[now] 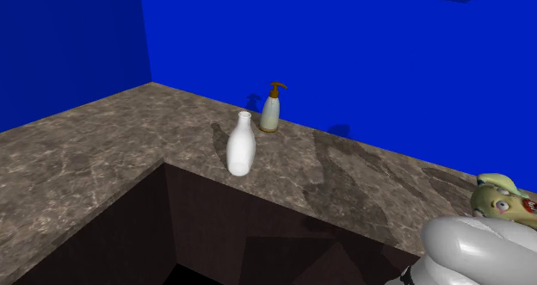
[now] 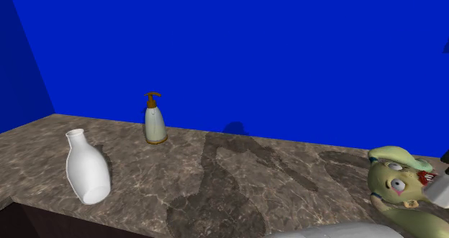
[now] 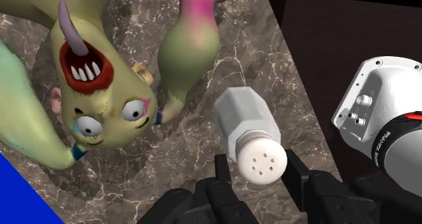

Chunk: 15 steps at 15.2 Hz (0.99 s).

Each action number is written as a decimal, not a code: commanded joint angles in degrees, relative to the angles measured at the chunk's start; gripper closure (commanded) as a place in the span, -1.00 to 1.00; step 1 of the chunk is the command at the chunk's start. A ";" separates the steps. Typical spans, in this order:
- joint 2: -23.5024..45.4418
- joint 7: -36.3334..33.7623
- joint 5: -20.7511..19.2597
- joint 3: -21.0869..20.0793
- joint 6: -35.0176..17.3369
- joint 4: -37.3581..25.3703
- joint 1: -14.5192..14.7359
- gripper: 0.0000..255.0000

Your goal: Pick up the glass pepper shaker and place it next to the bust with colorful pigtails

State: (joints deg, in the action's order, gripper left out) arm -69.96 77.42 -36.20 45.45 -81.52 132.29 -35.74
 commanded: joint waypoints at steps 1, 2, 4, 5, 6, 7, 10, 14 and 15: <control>-0.79 -0.12 -0.78 0.74 -1.03 1.77 -0.49 1.00; -1.11 -0.14 -1.18 1.15 -1.50 2.52 -0.70 1.00; -1.73 -0.16 -2.01 2.00 -2.45 4.00 -1.12 1.00; -2.02 -0.18 -2.44 2.44 -2.92 4.72 -1.33 1.00; -2.31 -0.19 -2.87 2.89 -3.39 5.43 -1.53 1.00; -2.59 -0.20 -3.31 3.36 -3.87 6.13 -1.74 1.00; -3.36 -0.22 -4.69 4.81 -5.29 8.18 -2.35 1.00; -4.25 -0.23 -6.64 6.91 -7.21 10.78 -3.16 1.00; -4.45 -0.23 -7.15 7.46 -7.69 11.40 -3.36 1.00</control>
State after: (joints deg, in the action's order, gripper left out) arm -74.22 77.00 -42.53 51.96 -88.55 143.08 -38.91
